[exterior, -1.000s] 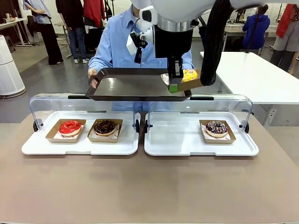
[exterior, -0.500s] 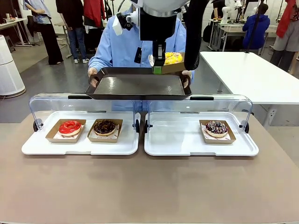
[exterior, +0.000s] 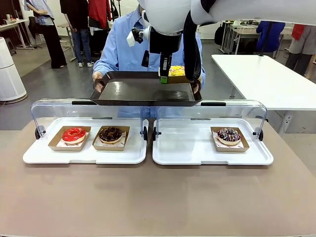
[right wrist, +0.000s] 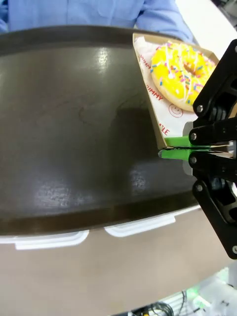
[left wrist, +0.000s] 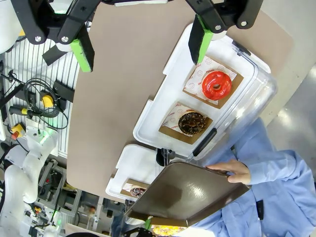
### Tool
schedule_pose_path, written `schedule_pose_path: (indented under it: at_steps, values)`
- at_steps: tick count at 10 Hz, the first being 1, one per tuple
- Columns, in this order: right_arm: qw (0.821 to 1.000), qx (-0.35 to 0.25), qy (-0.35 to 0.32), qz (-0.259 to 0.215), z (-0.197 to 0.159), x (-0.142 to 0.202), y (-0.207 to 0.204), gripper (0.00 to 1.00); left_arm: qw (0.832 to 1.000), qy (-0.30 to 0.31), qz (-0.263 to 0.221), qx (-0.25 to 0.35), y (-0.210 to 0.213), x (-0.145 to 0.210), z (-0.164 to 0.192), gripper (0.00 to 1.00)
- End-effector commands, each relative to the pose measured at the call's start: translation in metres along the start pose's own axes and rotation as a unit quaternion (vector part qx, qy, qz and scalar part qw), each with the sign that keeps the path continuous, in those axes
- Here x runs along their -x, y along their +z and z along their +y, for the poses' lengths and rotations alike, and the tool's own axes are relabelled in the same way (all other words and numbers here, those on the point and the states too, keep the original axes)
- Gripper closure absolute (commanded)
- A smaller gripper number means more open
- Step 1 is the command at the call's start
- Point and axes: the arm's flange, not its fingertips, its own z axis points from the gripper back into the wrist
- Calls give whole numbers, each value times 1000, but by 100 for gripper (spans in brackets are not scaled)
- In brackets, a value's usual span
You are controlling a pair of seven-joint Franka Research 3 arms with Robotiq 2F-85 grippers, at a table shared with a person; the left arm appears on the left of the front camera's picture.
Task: Provide the desired donut to the person.
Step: Place the picked Paper togo box onto the Handle tray extended by the person.
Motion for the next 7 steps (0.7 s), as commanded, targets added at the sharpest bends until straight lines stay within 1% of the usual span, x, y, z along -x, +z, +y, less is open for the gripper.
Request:
schedule_pose_path:
  at_steps: [1, 4, 7]
  values:
    - [1000, -3, -12, -4, -15, -1, -5, 98, 1000, 4, -6, 1, 1, -2, 0, 0]
    - [1000, -15, -20, -3, -27, 5, -27, 98, 1000, 4, -6, 1, 1, -2, 0, 0]
    - [999, -26, -24, -13, -27, 6, -42, 98, 1000, 4, -6, 1, 1, -2, 0, 0]
